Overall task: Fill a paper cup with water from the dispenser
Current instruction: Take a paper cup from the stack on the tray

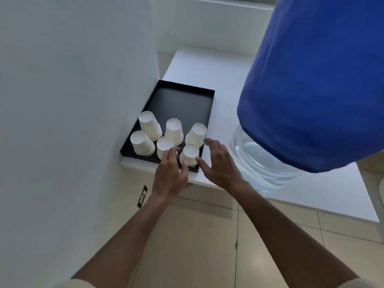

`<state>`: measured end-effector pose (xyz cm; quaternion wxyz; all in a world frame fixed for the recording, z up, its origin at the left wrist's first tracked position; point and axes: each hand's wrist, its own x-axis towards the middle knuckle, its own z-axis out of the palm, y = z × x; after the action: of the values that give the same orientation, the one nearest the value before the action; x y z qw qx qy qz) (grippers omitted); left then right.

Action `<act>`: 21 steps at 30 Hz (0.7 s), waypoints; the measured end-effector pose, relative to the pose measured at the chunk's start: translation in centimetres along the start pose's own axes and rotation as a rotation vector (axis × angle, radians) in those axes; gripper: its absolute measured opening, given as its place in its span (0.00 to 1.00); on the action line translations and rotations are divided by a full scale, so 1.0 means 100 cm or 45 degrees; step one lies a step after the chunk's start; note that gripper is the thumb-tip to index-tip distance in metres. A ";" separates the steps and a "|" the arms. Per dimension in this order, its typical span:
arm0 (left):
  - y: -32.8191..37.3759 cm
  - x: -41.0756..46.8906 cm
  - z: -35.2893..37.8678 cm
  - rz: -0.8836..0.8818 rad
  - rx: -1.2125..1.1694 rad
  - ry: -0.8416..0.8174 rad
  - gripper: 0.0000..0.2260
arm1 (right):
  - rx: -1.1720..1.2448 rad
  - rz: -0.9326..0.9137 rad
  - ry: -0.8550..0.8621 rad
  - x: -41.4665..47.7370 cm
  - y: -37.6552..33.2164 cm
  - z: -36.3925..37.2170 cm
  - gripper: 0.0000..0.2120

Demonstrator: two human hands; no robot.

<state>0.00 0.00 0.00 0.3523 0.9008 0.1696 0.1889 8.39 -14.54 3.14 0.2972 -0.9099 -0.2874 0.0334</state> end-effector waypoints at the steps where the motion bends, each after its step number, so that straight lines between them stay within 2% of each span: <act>1: -0.002 0.002 0.003 -0.014 -0.010 -0.008 0.21 | 0.043 0.039 -0.038 0.006 0.002 0.005 0.30; 6: -0.002 0.007 0.011 -0.083 -0.034 -0.065 0.22 | 0.094 0.167 -0.140 0.024 0.000 0.016 0.35; 12: -0.004 0.012 0.019 -0.192 0.016 -0.078 0.20 | 0.107 0.117 -0.120 0.036 0.002 0.029 0.33; 17: -0.013 0.014 0.031 -0.267 -0.051 -0.044 0.15 | 0.123 0.124 -0.106 0.043 0.002 0.038 0.28; 21: -0.019 0.014 0.041 -0.318 -0.114 -0.002 0.21 | 0.168 0.121 -0.016 0.044 0.005 0.039 0.22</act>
<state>2.79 -0.40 -3.75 0.4129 0.8563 0.2714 0.1502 11.41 -10.47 0.14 0.3529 -0.9007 -0.2430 0.0723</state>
